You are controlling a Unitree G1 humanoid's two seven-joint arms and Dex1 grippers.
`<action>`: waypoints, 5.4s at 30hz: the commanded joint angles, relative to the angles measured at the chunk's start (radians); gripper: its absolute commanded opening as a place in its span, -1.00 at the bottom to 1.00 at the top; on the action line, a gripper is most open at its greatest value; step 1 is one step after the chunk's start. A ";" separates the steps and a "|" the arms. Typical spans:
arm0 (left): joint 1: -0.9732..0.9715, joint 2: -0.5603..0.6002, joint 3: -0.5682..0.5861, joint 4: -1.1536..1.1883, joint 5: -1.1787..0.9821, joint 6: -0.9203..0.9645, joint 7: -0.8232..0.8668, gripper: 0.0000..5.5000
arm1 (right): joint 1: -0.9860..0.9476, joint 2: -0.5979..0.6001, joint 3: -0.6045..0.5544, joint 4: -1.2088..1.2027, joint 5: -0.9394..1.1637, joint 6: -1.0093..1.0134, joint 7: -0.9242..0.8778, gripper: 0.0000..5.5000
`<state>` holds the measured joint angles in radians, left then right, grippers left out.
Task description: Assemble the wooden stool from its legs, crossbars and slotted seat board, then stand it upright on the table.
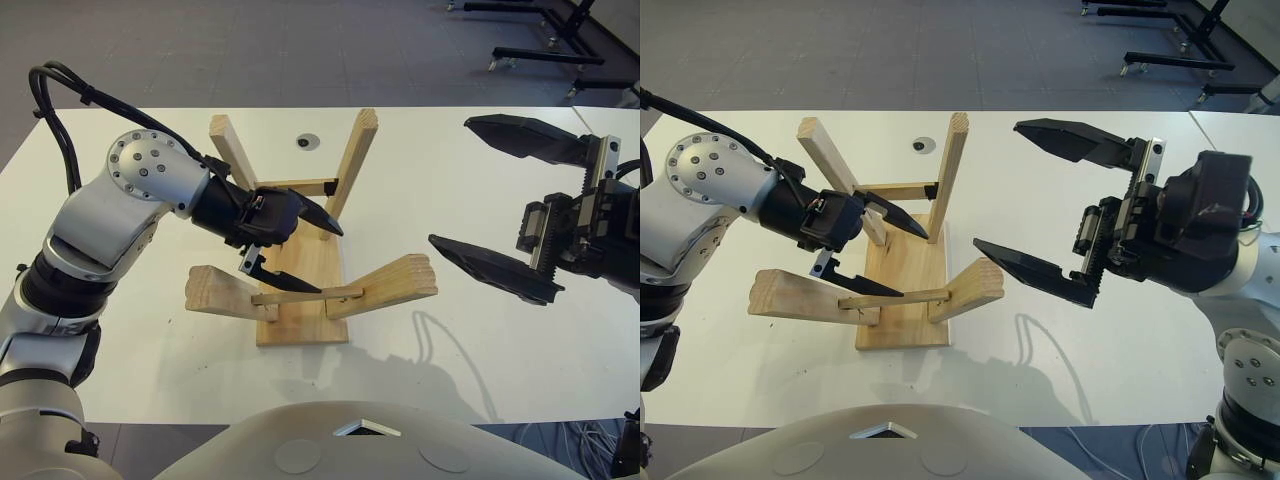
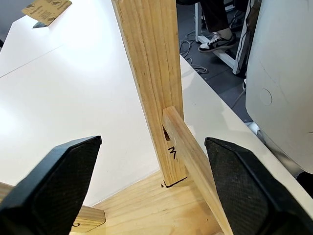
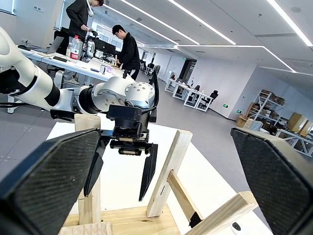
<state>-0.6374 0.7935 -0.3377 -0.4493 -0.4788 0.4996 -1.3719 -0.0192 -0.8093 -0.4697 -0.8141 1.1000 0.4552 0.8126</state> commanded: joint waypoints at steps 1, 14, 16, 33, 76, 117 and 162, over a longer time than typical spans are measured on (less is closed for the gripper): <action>0.001 0.003 -0.010 -0.009 0.010 0.008 -0.007 0.41 | -0.017 -0.018 0.011 -0.004 0.003 -0.005 -0.007 0.79; 0.008 0.009 -0.053 -0.020 0.084 -0.010 -0.006 0.41 | -0.025 -0.026 0.029 -0.027 0.039 -0.006 -0.034 0.79; 0.013 0.014 -0.061 -0.022 0.097 -0.023 -0.012 0.41 | -0.019 -0.026 0.031 -0.037 0.051 -0.006 -0.034 0.79; 0.006 -0.011 -0.037 -0.010 0.074 0.003 0.022 0.41 | 0.030 -0.028 0.022 -0.038 0.063 -0.008 -0.007 0.79; -0.009 -0.019 -0.038 0.009 0.089 0.029 0.022 0.41 | 0.029 -0.034 0.044 -0.039 0.064 -0.016 -0.010 0.79; 0.033 0.019 -0.117 0.039 0.203 -0.030 0.006 0.41 | 0.040 -0.059 0.055 -0.040 0.048 -0.011 0.002 0.79; 0.141 0.107 -0.234 0.123 0.259 0.010 0.064 0.41 | -0.037 -0.073 0.110 -0.037 0.089 -0.010 -0.007 0.79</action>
<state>-0.5991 0.8530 -0.4641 -0.4163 -0.3575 0.4553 -1.3161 -0.0381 -0.8760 -0.3610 -0.8508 1.1868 0.4447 0.8044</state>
